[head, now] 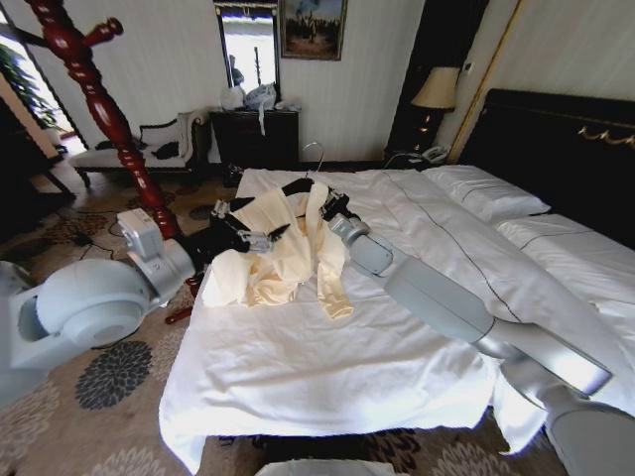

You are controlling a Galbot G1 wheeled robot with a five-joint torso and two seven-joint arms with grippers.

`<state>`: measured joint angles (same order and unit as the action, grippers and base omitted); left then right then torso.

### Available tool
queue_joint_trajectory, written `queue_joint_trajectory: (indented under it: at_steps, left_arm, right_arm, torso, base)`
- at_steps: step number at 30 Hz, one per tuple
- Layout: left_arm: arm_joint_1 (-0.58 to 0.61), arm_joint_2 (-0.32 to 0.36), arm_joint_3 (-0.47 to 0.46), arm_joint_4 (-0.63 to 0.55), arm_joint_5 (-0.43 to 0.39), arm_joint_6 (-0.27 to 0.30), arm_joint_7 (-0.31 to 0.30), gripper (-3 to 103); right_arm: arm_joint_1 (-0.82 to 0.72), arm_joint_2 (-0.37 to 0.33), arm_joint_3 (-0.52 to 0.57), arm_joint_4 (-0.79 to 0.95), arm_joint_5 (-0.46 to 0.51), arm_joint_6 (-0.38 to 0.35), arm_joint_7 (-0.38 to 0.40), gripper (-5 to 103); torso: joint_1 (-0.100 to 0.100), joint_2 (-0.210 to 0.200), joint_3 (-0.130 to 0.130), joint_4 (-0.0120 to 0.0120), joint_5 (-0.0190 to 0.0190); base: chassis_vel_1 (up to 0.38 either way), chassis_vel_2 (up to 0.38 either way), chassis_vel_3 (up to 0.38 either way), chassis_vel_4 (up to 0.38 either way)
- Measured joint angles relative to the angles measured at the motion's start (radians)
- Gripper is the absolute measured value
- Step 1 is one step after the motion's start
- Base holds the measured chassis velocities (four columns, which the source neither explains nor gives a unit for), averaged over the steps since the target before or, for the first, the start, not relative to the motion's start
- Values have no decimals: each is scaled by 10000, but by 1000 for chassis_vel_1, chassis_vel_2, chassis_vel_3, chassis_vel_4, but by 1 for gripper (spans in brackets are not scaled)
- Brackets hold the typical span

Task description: Pick up the clothes from the bed and hang them on the clothes hanger.

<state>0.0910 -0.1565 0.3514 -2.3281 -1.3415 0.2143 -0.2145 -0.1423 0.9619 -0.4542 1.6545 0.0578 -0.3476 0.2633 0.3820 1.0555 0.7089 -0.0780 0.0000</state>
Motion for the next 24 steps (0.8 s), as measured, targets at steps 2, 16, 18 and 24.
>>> queue_joint_trajectory:
  at_steps: [2,16,18,24]
  left_arm:
    - [64,-3,64,219,1,98,304,100]
    - [9,-1409,535,2354,-9,1106,-89,101]
    - [54,-1374,563,2352,-23,1189,-149,99]
    - [183,-1374,643,2366,-301,1349,-607,81]
  right_arm:
    - [-59,9,1,-81,-273,393,90,22]
    - [156,74,-437,-20,-770,1229,-39,22]
    - [186,76,-445,-20,-807,1241,-45,22]
    - [251,198,-514,-41,-888,1240,-49,22]
  torso:
    - [-1,0,0,4,1]
    - [0,0,0,3,-1]
    - [-1,0,0,3,0]
    - [0,0,0,3,-1]
  base:
    - [0,0,0,0]
    - [0,0,0,0]
    - [0,0,0,0]
    - [0,0,0,0]
